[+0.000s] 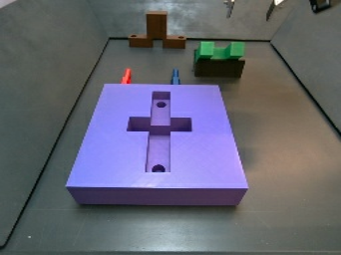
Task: Pick up the green object. Move up. Place the green object on the fixture. Regrasp the green object. Move to above the board. Insert the green object.
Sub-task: Regrasp the green object.
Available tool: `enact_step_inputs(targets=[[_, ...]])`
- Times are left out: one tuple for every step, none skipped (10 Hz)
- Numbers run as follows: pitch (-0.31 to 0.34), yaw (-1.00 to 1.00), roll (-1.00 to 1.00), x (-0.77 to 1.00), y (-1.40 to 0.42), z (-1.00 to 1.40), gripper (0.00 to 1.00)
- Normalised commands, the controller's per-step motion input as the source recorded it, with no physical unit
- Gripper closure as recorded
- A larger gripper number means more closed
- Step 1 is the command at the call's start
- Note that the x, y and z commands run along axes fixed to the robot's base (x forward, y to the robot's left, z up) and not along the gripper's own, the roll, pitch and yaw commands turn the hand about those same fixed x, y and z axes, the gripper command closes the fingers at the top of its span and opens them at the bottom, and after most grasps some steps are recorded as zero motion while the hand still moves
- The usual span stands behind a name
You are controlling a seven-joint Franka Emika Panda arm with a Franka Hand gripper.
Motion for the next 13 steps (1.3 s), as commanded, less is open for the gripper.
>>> enact_step_inputs(targets=[[0.191,0.22,1.0,0.3,-0.2,-0.04,0.0],[0.18,0.25,1.0,0.28,-0.18,-0.05,0.0],[0.137,0.37,0.98,0.25,-0.16,-0.21,0.0],[0.0,0.5,0.76,0.21,-0.16,-0.47,0.0],[0.0,0.46,0.73,0.14,-0.21,-0.53,0.0],[-0.06,0.42,0.67,0.0,-0.17,-0.59,0.0],[-0.029,0.33,0.7,0.0,-0.06,-0.57,0.0],[0.0,0.27,0.81,0.0,-0.01,-0.47,0.0],[0.017,0.24,0.86,0.0,0.0,-0.41,0.0],[0.051,0.21,0.81,0.0,0.0,-0.32,0.0],[0.071,0.18,0.63,0.06,0.0,-0.23,0.0],[0.04,0.14,0.44,0.24,-0.01,-0.27,0.0],[-0.006,0.12,0.0,0.17,0.0,-0.32,0.0]])
